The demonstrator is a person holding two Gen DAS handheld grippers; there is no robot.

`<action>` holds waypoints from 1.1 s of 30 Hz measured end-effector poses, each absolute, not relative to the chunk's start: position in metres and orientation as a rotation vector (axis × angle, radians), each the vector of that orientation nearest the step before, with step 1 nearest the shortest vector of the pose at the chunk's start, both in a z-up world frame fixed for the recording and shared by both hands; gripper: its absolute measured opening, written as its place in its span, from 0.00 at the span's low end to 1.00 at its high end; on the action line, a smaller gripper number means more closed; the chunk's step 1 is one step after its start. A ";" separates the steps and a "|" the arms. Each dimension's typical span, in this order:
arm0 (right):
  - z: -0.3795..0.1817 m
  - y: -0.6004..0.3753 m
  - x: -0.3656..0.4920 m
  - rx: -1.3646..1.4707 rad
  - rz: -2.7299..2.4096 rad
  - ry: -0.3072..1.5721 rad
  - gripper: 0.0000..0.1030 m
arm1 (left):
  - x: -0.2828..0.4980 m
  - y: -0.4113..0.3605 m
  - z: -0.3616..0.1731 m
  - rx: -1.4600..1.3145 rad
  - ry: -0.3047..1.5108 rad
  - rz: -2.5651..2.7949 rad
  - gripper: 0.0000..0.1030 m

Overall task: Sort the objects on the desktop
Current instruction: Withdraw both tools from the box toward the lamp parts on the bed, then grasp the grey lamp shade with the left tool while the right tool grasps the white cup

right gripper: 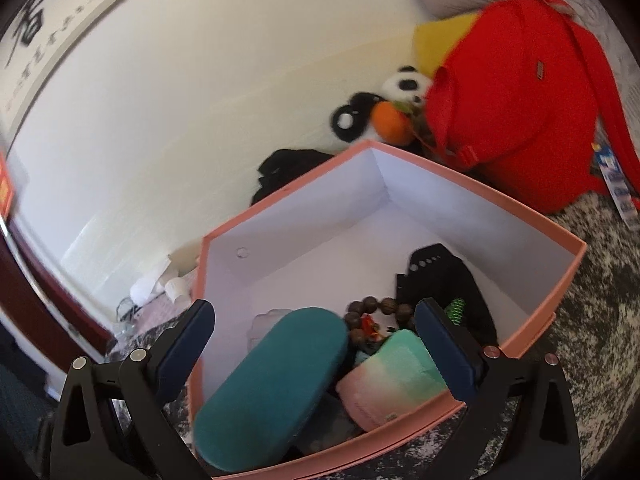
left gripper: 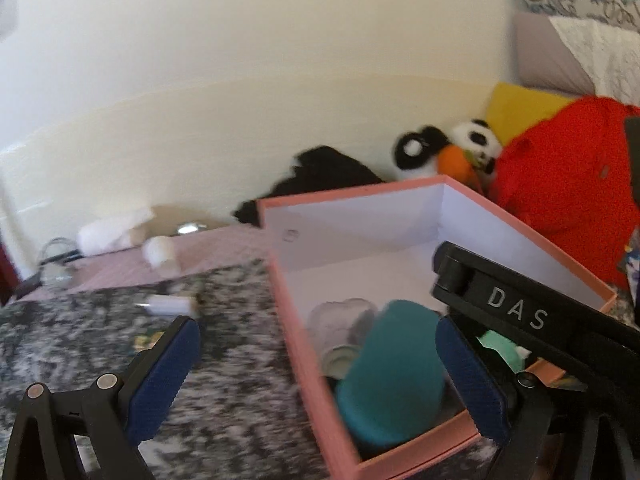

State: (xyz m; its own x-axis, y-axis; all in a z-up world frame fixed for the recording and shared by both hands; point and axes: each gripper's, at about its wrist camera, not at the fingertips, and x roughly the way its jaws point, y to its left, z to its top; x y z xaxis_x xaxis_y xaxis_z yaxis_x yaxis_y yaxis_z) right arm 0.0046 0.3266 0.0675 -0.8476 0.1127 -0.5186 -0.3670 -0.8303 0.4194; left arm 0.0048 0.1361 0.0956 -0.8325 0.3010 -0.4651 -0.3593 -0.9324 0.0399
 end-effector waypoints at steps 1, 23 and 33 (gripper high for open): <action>0.069 0.322 0.003 -0.712 2.706 0.744 0.99 | 0.007 0.128 0.097 -0.653 0.164 2.725 0.95; 0.089 0.139 -0.077 -0.994 3.130 0.406 0.99 | -0.120 -0.113 0.069 -0.958 -0.076 2.979 0.98; 0.023 0.095 -0.342 -1.224 2.901 0.429 0.99 | -0.343 -0.187 0.047 -1.302 -0.228 2.935 0.98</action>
State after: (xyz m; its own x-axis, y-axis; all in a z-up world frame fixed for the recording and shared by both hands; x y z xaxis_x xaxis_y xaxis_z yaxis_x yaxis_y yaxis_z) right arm -0.3416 0.0952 0.0229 -0.7027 -0.1375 -0.6981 -0.0706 -0.9628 0.2607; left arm -0.3425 -0.1867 0.0475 -0.6703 -0.0131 -0.7420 0.1277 -0.9870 -0.0979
